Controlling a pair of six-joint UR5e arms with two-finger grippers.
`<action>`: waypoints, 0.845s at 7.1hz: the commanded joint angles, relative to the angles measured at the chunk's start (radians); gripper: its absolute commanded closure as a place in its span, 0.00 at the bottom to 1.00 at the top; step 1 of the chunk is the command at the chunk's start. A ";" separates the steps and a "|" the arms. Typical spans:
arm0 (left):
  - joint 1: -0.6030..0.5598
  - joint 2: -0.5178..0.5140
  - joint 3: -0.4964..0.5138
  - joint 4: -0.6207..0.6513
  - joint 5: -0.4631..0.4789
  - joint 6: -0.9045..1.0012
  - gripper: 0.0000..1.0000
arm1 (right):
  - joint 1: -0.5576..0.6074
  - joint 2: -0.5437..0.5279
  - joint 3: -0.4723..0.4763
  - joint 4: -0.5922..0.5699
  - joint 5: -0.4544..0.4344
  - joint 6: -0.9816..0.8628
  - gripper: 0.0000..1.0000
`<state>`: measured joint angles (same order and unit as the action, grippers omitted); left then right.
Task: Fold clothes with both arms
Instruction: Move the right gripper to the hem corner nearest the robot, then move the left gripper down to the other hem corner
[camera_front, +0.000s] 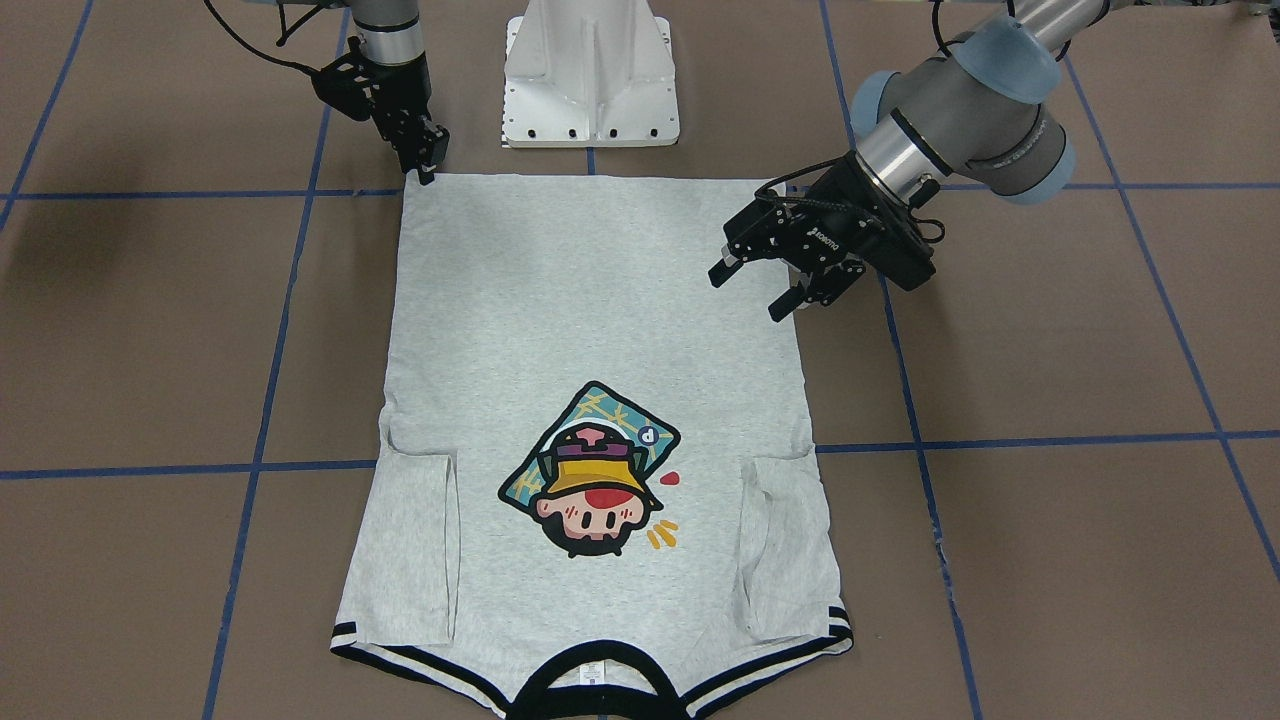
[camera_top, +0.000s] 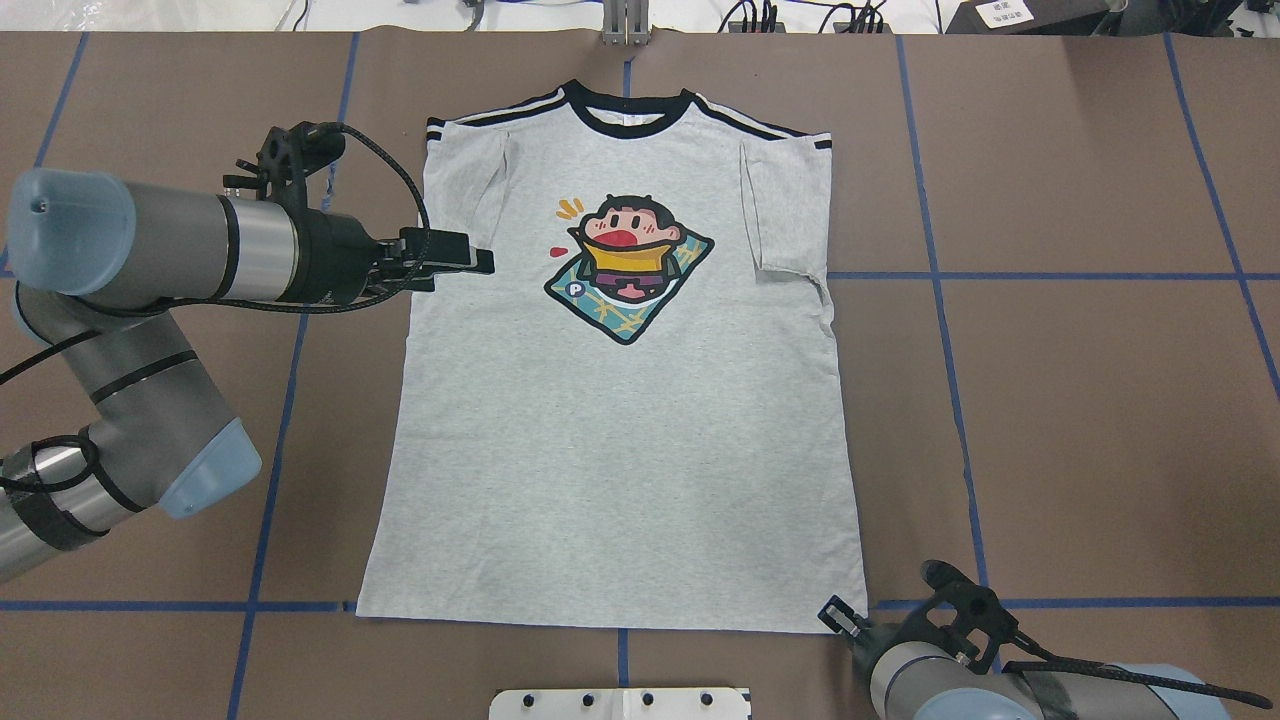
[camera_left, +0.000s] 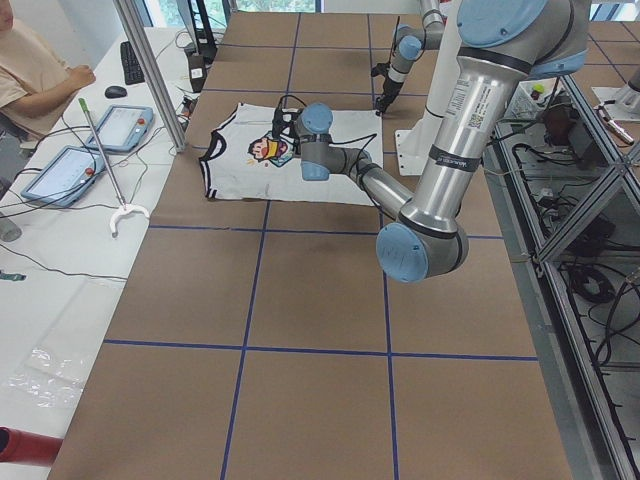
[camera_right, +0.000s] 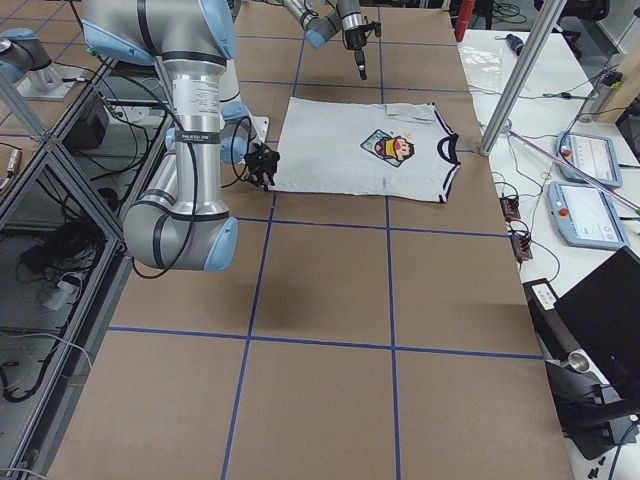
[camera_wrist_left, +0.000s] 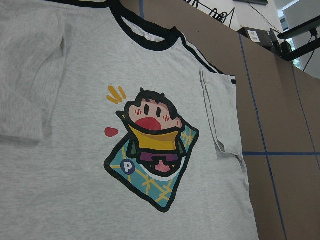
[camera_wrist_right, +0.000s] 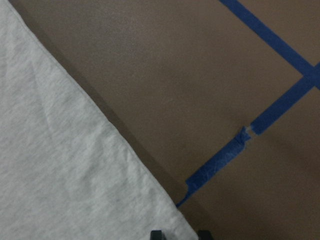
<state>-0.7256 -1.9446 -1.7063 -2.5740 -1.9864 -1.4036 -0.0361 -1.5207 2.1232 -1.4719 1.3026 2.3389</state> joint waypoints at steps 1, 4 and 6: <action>0.008 0.003 0.016 0.003 -0.005 -0.032 0.00 | -0.001 -0.012 0.035 -0.060 0.006 0.000 1.00; 0.151 0.153 -0.136 0.095 0.038 -0.195 0.00 | -0.002 -0.010 0.136 -0.088 0.009 0.004 1.00; 0.304 0.449 -0.312 0.142 0.217 -0.237 0.01 | -0.001 -0.006 0.141 -0.087 0.011 0.002 1.00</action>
<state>-0.5103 -1.6516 -1.9241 -2.4702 -1.8687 -1.6063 -0.0378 -1.5292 2.2573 -1.5592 1.3125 2.3420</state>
